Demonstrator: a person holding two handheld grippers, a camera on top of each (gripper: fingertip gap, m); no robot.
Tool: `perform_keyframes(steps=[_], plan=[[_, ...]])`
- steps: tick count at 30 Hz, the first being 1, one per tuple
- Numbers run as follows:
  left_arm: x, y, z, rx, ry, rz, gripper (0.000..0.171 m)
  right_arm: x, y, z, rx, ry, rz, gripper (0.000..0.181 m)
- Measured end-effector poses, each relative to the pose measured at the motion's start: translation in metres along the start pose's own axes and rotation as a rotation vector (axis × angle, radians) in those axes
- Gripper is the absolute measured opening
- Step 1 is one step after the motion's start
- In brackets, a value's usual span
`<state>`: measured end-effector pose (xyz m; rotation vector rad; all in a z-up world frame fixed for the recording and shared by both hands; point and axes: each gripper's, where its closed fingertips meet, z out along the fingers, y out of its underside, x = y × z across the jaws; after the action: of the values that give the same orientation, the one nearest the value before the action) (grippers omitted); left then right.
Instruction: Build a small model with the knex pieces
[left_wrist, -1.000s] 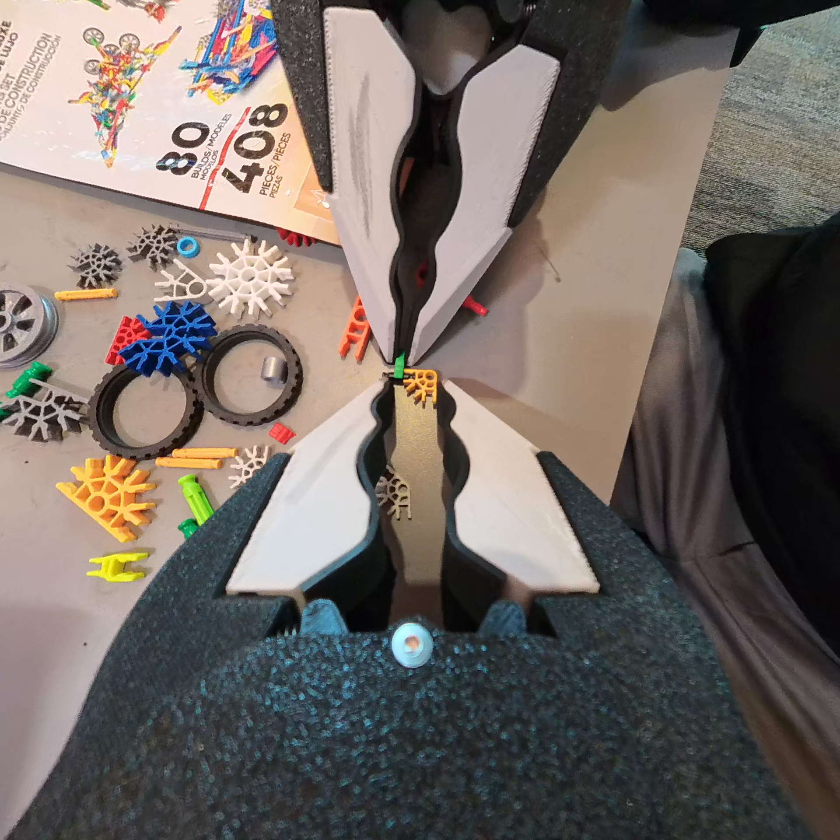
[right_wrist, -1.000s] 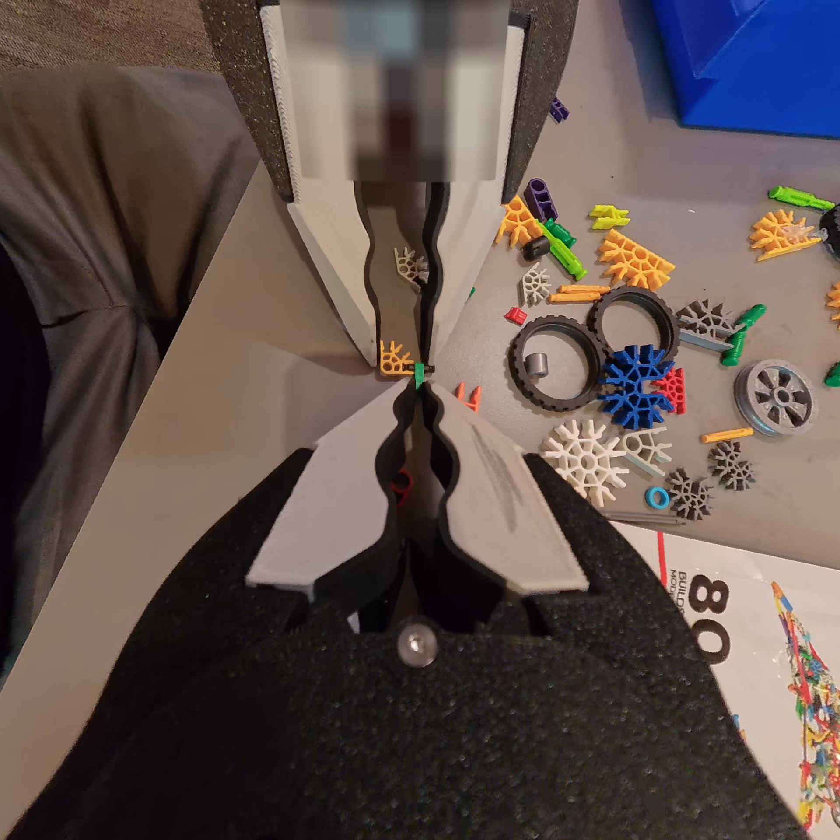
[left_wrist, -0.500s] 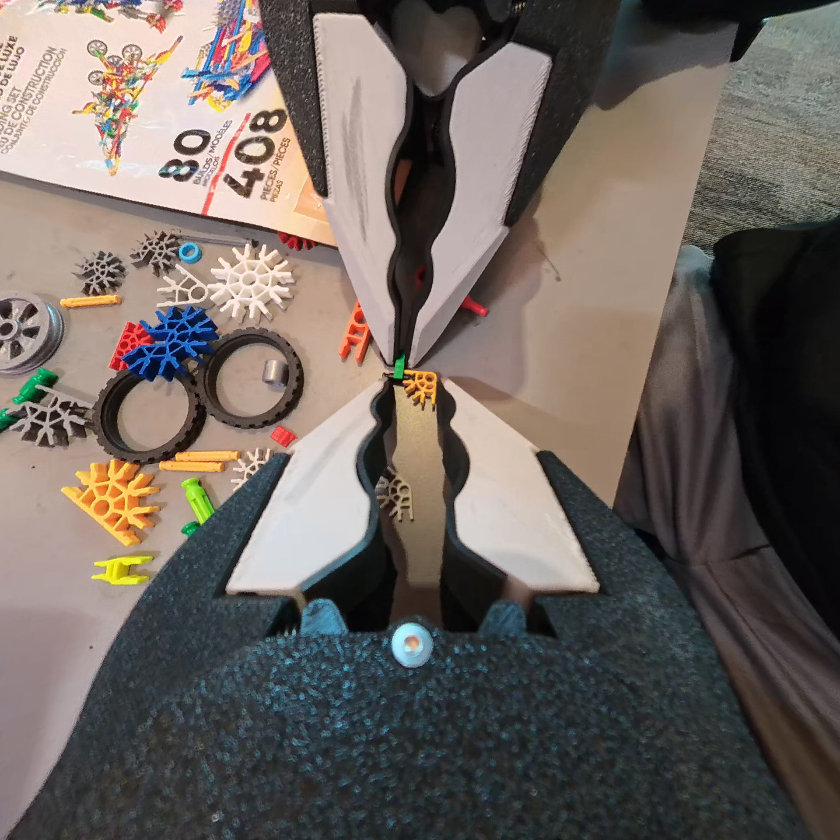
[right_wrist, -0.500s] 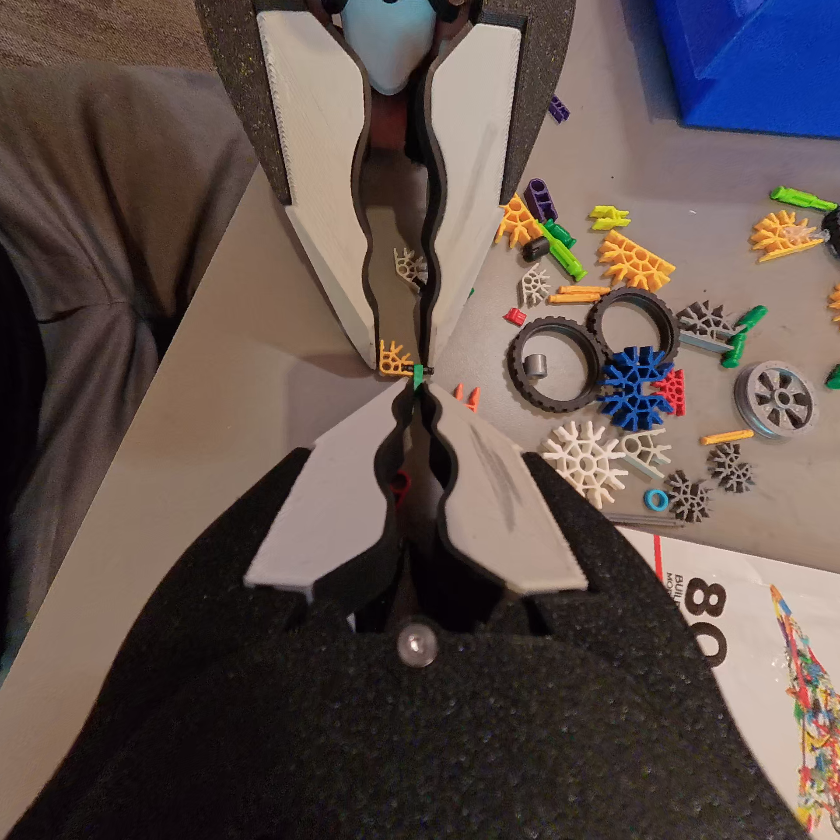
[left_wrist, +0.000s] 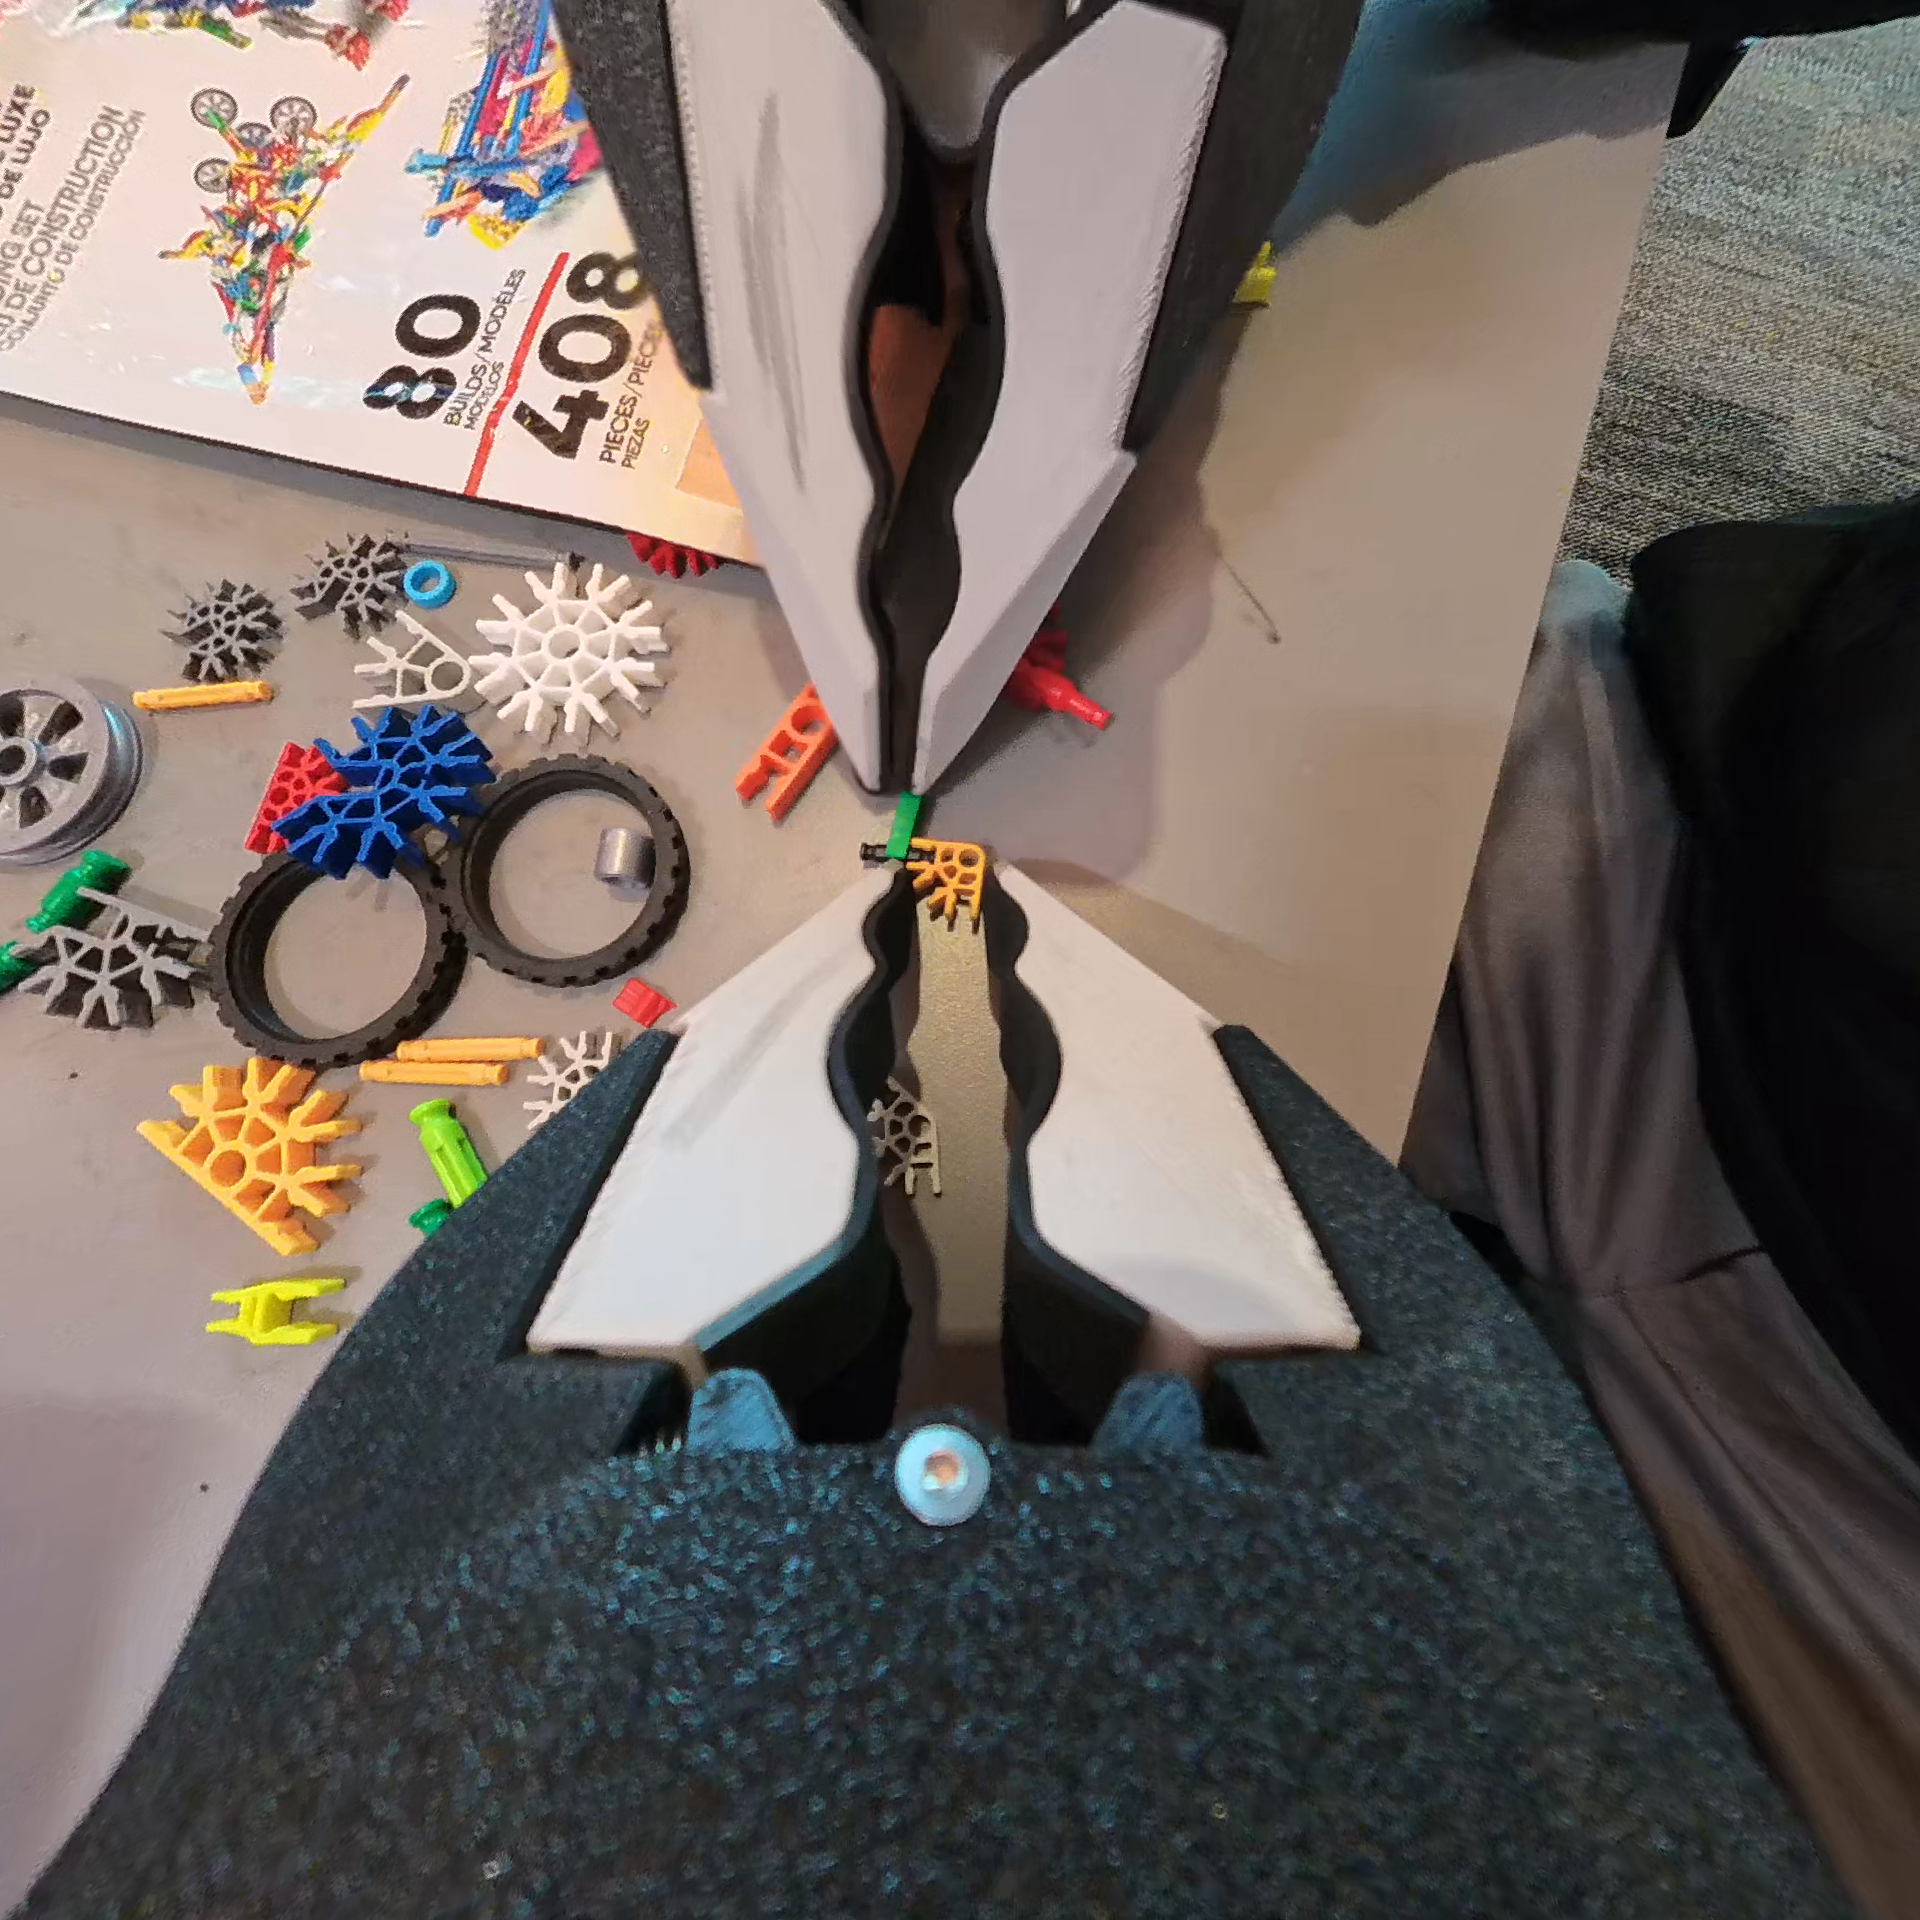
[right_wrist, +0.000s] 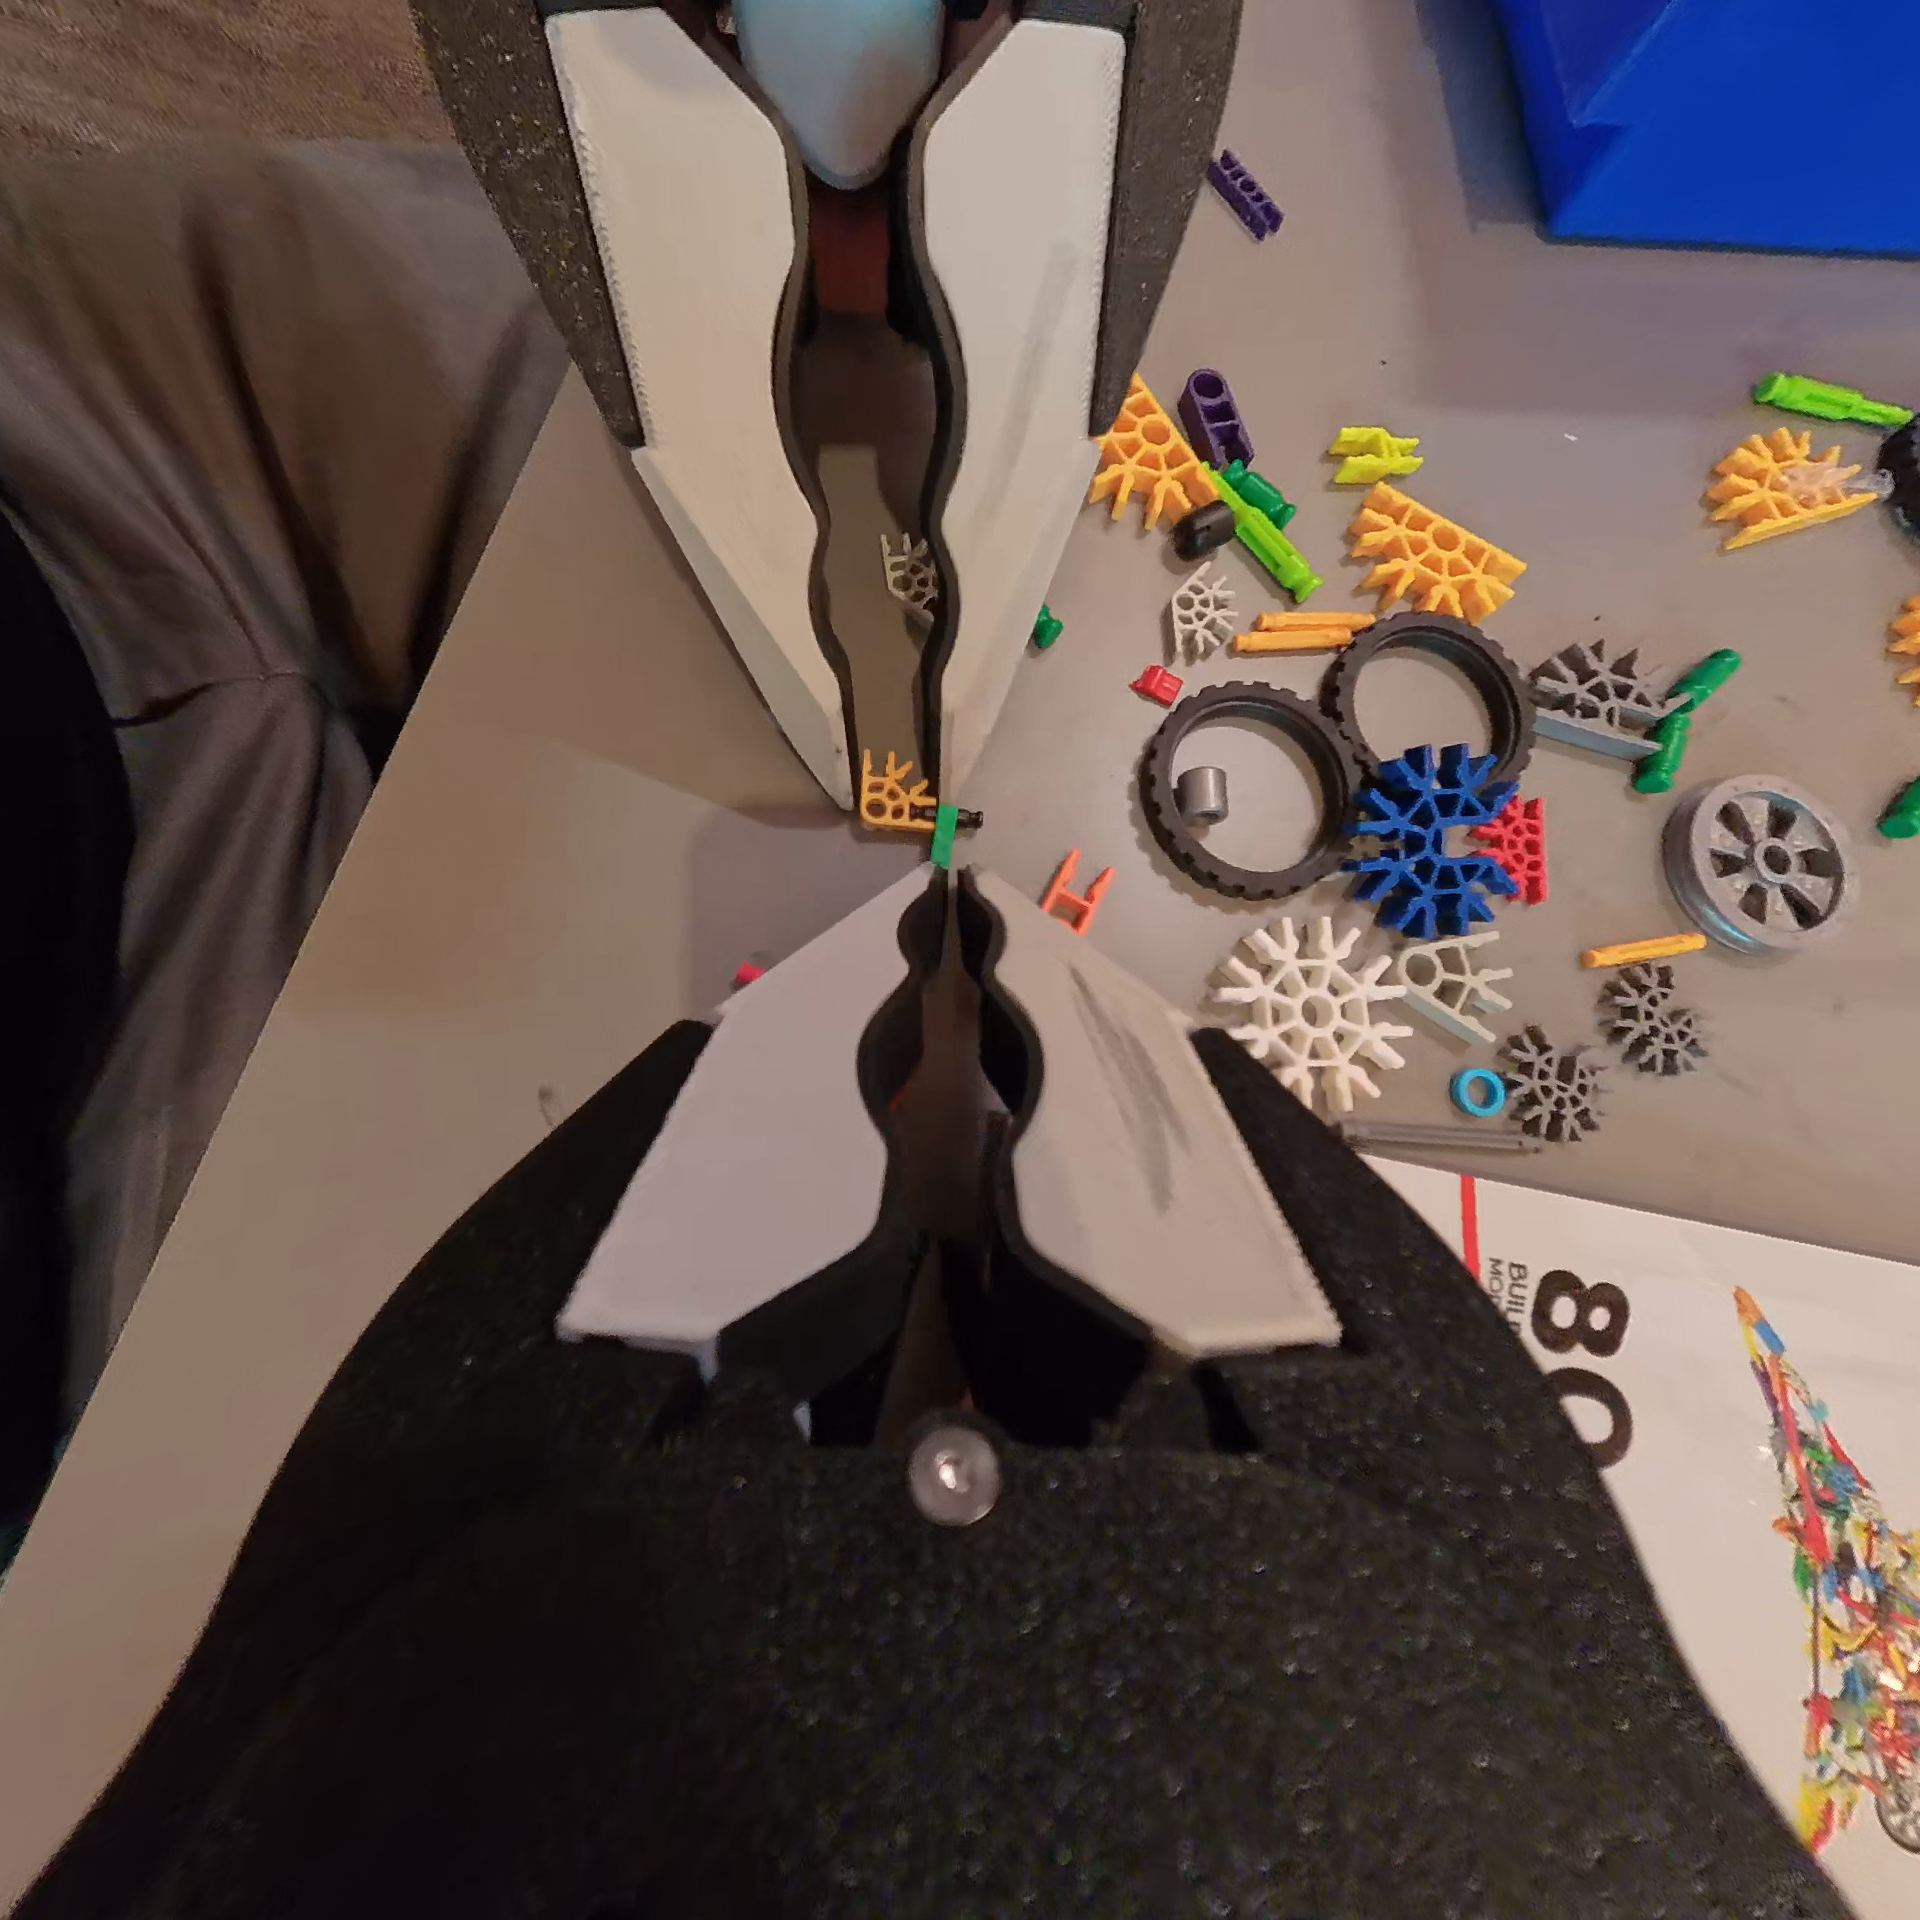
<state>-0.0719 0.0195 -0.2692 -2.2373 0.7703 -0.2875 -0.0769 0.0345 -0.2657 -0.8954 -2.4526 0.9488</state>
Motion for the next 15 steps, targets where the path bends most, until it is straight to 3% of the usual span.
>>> perform_keyframes(steps=[15], plan=[[-0.0036,0.0,0.0001,-0.001,-0.006,-0.031,0.012,-0.0032,-0.0015,0.0021,0.016,-0.016,0.006,0.0]])
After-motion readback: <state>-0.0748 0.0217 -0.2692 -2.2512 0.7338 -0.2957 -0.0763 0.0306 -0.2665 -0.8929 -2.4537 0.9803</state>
